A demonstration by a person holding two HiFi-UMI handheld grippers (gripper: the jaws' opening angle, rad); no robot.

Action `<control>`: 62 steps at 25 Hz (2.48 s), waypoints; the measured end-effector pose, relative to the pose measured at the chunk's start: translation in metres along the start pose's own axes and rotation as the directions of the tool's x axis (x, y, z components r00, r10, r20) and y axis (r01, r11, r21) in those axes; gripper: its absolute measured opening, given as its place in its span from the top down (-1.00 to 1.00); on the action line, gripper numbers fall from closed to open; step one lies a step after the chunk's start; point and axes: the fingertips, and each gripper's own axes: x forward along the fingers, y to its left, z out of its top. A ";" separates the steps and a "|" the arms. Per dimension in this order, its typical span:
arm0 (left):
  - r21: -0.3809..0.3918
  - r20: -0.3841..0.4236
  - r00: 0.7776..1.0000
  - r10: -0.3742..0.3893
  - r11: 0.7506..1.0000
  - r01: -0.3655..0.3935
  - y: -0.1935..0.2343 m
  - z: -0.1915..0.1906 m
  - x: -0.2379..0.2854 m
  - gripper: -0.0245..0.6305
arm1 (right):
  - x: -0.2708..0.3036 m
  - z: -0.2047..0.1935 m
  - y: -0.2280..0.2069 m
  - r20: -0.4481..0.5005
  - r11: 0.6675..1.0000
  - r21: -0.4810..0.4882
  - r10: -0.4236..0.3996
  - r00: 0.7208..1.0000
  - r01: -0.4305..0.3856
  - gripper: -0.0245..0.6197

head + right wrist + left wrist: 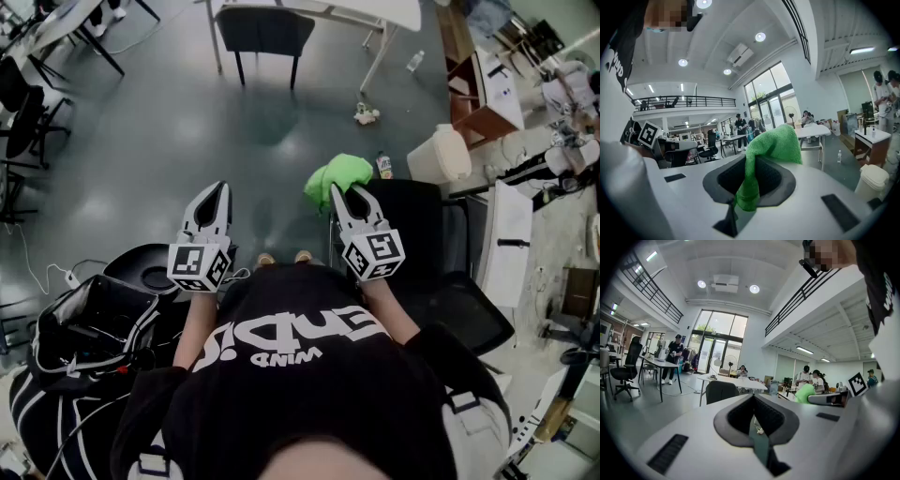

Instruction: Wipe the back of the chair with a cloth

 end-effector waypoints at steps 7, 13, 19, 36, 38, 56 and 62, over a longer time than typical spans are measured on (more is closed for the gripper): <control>0.004 0.007 1.000 -0.015 1.000 0.015 0.003 0.002 0.002 0.93 | 0.007 0.002 0.002 0.007 1.000 0.003 0.001 1.000 -0.001 0.78; -0.010 0.022 0.999 -0.024 1.000 0.025 0.023 0.000 -0.002 0.93 | 0.015 -0.001 0.014 0.021 1.000 0.019 -0.015 1.000 0.014 0.77; -0.007 0.014 0.998 -0.054 0.999 0.054 0.036 -0.002 0.005 0.93 | 0.024 -0.005 0.012 0.011 0.998 0.035 -0.055 0.998 0.054 0.77; 0.004 -0.018 0.998 -0.063 0.998 0.063 0.112 0.034 0.166 0.93 | 0.176 0.045 -0.087 0.013 0.997 0.059 -0.059 0.998 0.058 0.77; 0.009 -0.010 0.998 -0.057 0.998 0.057 0.119 0.045 0.189 0.93 | 0.195 0.055 -0.103 0.015 0.997 0.057 -0.060 0.998 0.059 0.77; 0.044 0.036 0.999 -0.035 0.998 0.034 0.177 0.093 0.333 0.93 | 0.330 0.107 -0.172 0.031 0.999 0.005 -0.036 0.999 0.036 0.77; 0.047 0.040 0.997 -0.068 0.997 0.066 0.218 0.109 0.369 0.93 | 0.382 0.120 -0.170 0.042 0.998 0.018 -0.053 0.998 0.052 0.77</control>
